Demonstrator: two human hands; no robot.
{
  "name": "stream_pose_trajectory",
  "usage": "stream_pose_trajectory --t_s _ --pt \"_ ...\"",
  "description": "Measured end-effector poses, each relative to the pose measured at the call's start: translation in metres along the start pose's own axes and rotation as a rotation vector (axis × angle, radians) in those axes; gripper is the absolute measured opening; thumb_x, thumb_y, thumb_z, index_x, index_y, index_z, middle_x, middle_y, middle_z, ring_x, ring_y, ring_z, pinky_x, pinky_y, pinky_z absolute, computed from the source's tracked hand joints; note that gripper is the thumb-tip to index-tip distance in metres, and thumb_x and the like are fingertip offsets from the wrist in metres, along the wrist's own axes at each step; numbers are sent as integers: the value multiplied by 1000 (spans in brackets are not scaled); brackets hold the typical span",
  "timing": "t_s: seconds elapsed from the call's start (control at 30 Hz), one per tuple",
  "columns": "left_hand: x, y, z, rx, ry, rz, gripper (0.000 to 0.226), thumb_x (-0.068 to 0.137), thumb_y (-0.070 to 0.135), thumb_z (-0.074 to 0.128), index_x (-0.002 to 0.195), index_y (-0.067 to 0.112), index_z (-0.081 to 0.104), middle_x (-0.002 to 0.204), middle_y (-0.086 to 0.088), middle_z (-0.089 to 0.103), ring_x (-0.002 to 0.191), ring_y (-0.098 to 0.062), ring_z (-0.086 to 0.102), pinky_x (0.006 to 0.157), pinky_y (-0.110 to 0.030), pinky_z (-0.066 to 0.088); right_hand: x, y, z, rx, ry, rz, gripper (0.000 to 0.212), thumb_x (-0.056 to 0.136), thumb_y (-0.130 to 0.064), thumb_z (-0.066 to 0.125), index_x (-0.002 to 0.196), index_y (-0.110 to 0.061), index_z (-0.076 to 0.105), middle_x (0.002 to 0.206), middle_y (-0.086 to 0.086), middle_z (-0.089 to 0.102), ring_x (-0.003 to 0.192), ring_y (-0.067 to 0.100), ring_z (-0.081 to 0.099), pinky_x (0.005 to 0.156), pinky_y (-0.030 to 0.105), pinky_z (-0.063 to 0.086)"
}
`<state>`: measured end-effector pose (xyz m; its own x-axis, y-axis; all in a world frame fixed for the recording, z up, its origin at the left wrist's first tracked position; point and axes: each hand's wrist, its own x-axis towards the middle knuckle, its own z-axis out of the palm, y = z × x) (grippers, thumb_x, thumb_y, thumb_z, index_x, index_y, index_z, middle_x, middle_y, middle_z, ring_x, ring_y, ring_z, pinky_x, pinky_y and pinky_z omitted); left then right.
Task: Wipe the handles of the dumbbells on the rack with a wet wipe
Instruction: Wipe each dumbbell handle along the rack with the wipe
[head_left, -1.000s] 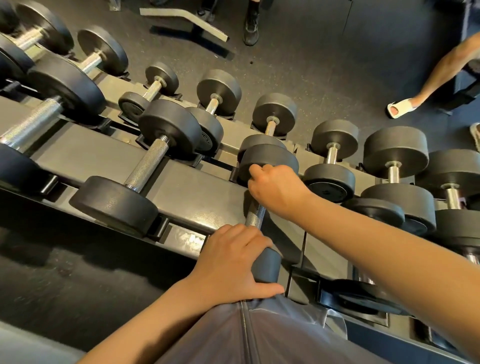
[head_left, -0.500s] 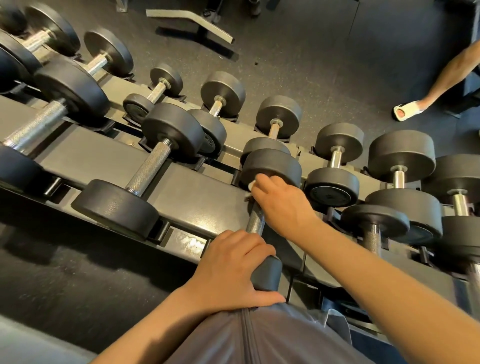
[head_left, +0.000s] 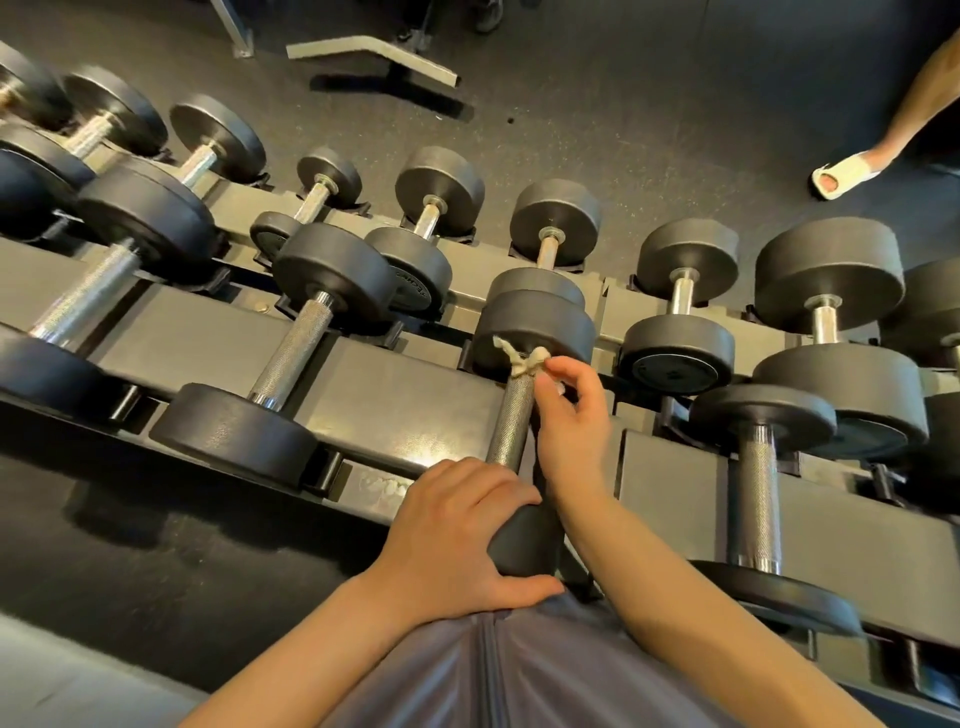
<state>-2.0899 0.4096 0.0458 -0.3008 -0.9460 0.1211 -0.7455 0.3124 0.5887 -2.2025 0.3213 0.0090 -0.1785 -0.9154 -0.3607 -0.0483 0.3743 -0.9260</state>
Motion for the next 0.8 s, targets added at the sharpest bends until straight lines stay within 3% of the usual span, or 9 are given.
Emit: stream_pose_trajectory --t_s 0.17,0.3,0.47,0.53,0.6,0.67,0.8 --pt "0 0 -1 -2 -13 -13 58 64 69 71 99 22 69 94 8 66 85 -10 60 73 -31 46 7 5 8 23 88 104 11 84 -34 69 75 -37 64 72 -10 63 74 14 61 75 45 55" --pt "1 1 0 -6 -5 -12 57 64 68 71 98 22 69 94 8 66 85 -11 61 72 -32 47 12 8 8 -159 127 69 16 83 -45 65 75 -34 59 75 -9 63 73 10 60 68 36 53" --pt "-1 0 0 -2 -12 -3 58 66 70 69 100 23 67 95 9 65 87 -8 58 73 -31 47 14 1 -8 -527 -8 -267 10 90 -14 57 82 -19 52 82 -3 53 70 3 47 60 11 35" --pt "-1 -1 0 2 -22 -2 58 67 70 68 100 23 66 96 9 65 87 -8 58 72 -32 48 14 -4 -19 -696 -49 -411 8 88 -8 57 84 -14 55 85 1 51 68 5 45 61 12 38" --pt "-1 -1 1 6 -20 0 57 67 70 68 101 24 65 95 9 64 87 -8 58 72 -30 48 16 -7 -31 -885 -27 -617 3 85 -4 63 84 -6 61 83 7 53 65 15 50 55 24 43" --pt "-1 -1 1 8 -11 3 56 68 70 68 100 24 65 95 9 64 86 -8 57 72 -29 46 18 -10 -38 -989 -14 -743 4 81 0 67 82 -2 63 79 11 54 60 19 51 50 25 39" --pt "-1 -1 1 4 -4 10 56 68 71 67 99 23 65 93 9 63 84 -9 57 70 -30 46 18 -21 -23 -880 -75 -603 11 90 -16 64 95 -7 60 87 5 52 67 15 48 54 23 41"
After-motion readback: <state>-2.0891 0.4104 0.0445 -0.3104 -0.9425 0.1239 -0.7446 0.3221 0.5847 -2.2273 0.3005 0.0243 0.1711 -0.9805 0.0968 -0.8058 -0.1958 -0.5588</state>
